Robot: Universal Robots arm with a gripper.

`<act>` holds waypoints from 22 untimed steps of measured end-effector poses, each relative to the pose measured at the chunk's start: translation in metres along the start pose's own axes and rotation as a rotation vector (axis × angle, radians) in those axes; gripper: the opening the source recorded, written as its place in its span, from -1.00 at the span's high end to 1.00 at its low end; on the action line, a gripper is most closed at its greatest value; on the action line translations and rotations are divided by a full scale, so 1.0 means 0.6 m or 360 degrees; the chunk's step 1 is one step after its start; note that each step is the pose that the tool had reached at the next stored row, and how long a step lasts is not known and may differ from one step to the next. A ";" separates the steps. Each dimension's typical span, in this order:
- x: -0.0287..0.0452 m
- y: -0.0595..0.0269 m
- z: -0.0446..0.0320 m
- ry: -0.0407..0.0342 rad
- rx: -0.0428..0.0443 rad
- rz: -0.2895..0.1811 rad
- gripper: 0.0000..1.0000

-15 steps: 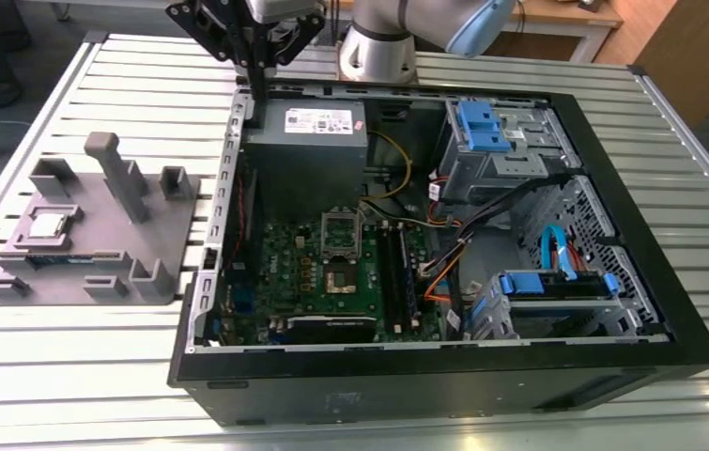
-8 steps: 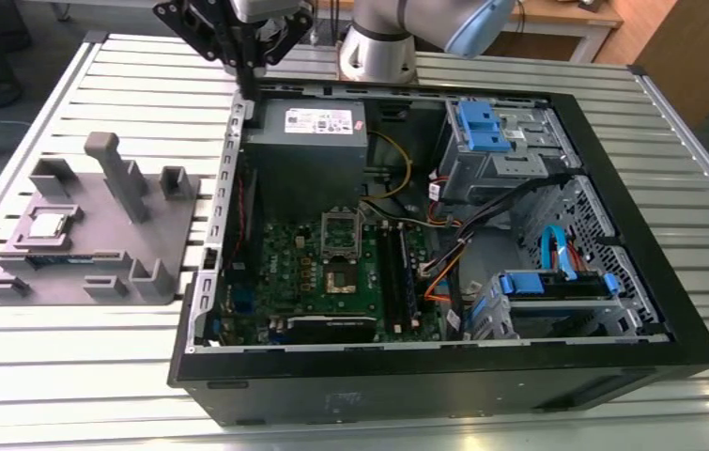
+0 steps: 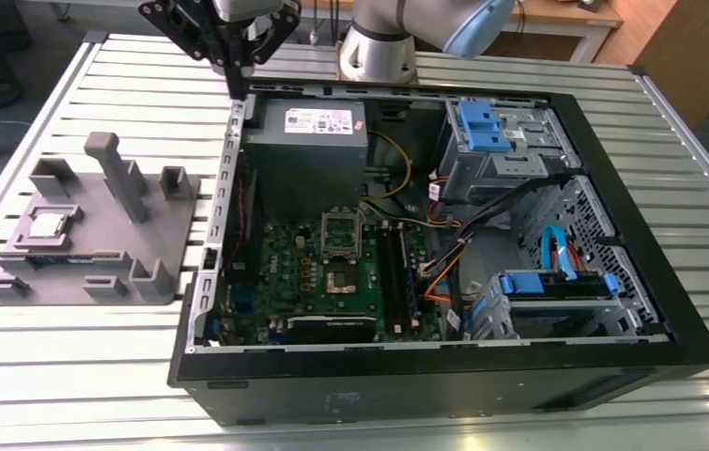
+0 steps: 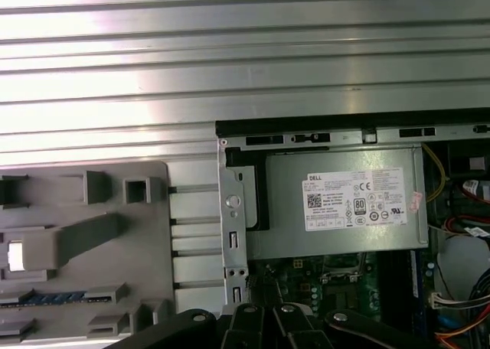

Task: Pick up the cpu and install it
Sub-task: 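Reach for the cpu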

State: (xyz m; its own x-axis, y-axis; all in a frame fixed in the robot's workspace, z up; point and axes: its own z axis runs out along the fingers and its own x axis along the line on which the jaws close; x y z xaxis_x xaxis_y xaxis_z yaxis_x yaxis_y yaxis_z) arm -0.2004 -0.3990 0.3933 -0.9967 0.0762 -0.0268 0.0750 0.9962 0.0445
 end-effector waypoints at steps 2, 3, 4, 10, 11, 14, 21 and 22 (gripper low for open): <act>0.005 0.000 0.000 0.0000 0.0000 0.0000 0.79; 0.007 0.000 0.000 -0.0001 0.0000 0.0000 0.79; 0.009 -0.001 0.000 -0.0001 0.0000 0.0000 0.79; 0.023 -0.002 -0.001 -0.0001 0.0000 0.0000 0.79; 0.026 -0.002 0.000 -0.0001 0.0000 0.0000 0.79; 0.034 -0.003 -0.001 -0.0001 0.0000 0.0000 0.79; 0.055 -0.004 -0.001 -0.0002 0.0000 0.0000 0.79; 0.059 -0.004 -0.001 -0.0002 0.0000 0.0000 0.79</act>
State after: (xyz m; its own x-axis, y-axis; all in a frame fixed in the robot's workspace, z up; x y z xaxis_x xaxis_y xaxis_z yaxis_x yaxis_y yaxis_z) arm -0.2360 -0.3989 0.3926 -0.9967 0.0762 -0.0279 0.0749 0.9962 0.0446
